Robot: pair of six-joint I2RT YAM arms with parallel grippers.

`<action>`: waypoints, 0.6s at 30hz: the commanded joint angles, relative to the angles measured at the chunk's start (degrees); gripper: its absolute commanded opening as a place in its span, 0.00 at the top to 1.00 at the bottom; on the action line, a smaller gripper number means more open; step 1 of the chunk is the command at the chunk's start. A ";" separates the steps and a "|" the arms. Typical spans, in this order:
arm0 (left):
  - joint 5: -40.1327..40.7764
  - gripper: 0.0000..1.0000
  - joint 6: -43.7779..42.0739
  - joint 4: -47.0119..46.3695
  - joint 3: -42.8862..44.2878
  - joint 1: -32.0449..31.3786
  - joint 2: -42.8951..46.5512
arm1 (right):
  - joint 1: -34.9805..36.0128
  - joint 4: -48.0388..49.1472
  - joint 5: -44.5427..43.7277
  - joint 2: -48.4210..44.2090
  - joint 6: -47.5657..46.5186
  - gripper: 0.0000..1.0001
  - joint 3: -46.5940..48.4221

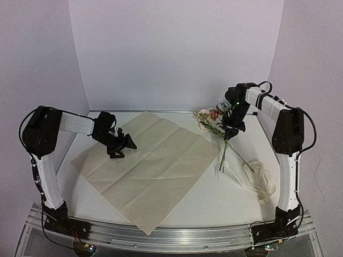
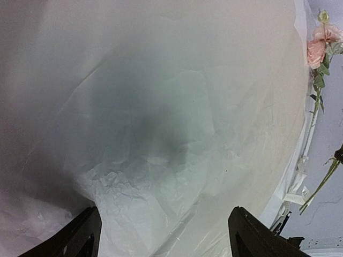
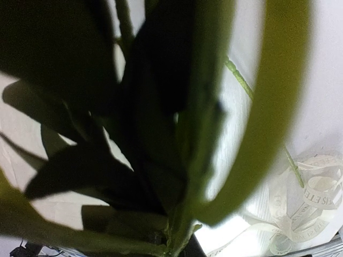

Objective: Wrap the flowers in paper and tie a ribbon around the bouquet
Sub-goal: Pick up the fake flower from the center of the board, then place the fake flower on the flattened wrapping paper.

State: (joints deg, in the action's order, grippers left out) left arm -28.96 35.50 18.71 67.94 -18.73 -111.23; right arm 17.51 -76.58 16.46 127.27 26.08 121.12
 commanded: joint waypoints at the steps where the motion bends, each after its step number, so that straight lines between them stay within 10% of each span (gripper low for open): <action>1: -0.27 0.15 2.86 -1.96 3.06 -2.38 -4.35 | 0.14 -2.73 2.90 -4.36 -0.85 1.00 1.57; 18: -1.52 0.12 -2.23 -6.08 6.95 -7.50 6.13 | 7.12 21.18 22.44 -6.18 8.20 1.00 -5.46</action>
State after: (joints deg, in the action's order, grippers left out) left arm -29.49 37.75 14.90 70.95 -23.67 -111.36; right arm 23.61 -67.21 31.40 124.67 29.83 118.61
